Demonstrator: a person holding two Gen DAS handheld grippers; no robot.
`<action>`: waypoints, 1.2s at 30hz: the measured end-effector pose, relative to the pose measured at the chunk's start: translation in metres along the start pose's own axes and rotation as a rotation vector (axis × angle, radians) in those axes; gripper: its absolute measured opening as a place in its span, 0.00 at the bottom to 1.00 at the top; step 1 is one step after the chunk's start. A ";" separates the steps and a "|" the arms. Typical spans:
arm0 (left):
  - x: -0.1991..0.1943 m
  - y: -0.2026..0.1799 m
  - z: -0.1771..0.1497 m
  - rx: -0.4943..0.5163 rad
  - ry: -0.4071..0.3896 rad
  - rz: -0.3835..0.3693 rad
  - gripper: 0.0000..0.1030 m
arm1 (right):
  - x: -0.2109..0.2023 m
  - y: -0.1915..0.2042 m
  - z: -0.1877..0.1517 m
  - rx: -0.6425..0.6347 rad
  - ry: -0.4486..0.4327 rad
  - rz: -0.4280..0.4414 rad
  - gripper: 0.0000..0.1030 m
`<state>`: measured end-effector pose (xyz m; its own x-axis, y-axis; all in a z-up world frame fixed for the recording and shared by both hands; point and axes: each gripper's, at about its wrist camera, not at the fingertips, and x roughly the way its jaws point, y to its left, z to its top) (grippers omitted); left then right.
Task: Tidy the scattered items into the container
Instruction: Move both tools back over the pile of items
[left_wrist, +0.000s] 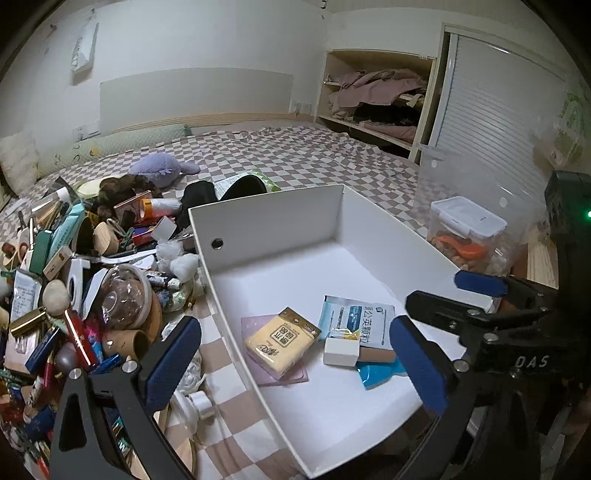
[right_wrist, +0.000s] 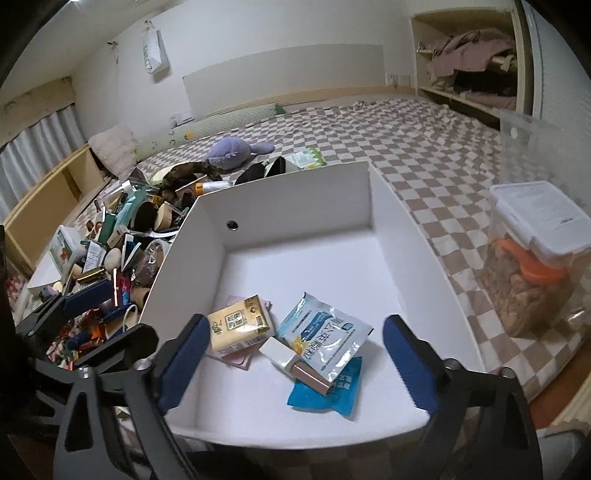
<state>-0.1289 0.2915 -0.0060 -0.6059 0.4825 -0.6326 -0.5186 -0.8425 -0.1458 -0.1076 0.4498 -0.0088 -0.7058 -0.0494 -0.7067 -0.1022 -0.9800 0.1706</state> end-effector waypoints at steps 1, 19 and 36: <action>-0.002 0.001 -0.001 -0.004 -0.003 0.002 1.00 | -0.002 0.000 0.000 -0.002 -0.005 -0.006 0.99; -0.080 0.038 0.007 -0.055 -0.109 0.045 1.00 | -0.060 0.032 0.004 0.035 -0.228 0.081 1.00; -0.172 0.145 0.006 -0.097 -0.262 0.173 1.00 | -0.089 0.146 0.021 -0.135 -0.322 0.195 1.00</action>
<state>-0.1036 0.0880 0.0866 -0.8210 0.3651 -0.4390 -0.3426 -0.9301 -0.1328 -0.0745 0.3155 0.0931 -0.8887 -0.1950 -0.4150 0.1334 -0.9759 0.1728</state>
